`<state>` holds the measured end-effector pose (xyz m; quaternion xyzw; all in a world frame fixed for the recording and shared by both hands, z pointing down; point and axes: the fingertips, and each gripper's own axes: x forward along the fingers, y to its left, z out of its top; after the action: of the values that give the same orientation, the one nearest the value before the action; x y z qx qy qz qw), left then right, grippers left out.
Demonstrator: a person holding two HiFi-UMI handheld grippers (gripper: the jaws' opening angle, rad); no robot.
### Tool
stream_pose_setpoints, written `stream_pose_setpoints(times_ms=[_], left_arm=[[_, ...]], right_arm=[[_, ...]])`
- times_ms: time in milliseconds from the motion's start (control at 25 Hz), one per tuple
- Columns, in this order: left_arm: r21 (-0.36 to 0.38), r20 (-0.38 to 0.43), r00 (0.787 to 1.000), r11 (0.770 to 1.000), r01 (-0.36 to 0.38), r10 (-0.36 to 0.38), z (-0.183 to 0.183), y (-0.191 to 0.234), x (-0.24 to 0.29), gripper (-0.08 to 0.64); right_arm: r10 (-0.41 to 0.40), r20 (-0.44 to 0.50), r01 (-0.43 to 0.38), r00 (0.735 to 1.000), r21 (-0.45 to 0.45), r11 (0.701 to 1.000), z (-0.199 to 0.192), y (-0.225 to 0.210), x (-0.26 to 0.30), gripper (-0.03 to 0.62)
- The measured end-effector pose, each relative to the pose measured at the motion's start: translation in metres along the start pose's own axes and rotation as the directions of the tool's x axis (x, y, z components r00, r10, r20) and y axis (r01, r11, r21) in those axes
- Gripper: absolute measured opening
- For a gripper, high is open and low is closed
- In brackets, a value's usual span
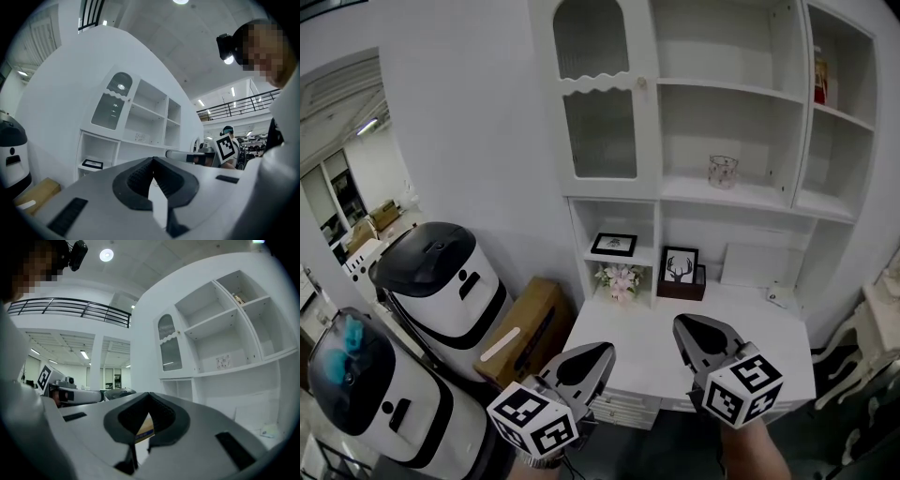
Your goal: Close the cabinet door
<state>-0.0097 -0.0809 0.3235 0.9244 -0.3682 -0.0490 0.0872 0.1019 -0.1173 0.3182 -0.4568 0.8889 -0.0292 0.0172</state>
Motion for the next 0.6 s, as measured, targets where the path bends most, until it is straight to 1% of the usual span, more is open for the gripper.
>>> stream_pose_setpoints(times_ms=[320, 600], left_arm=[[0.010, -0.004, 0.999, 0.999, -0.033, 0.033, -0.004, -0.023, 0.011, 0.005], [0.027, -0.001, 0.999, 0.999, -0.038, 0.038, -0.004, -0.041, 0.014, 0.005]], right_arm=[[0.045, 0.002, -0.045, 0.999, 0.020, 0.999, -0.005, -0.011, -0.021, 0.005], [0.060, 0.004, -0.060, 0.998, 0.024, 0.998, -0.006, -0.010, -0.037, 0.005]])
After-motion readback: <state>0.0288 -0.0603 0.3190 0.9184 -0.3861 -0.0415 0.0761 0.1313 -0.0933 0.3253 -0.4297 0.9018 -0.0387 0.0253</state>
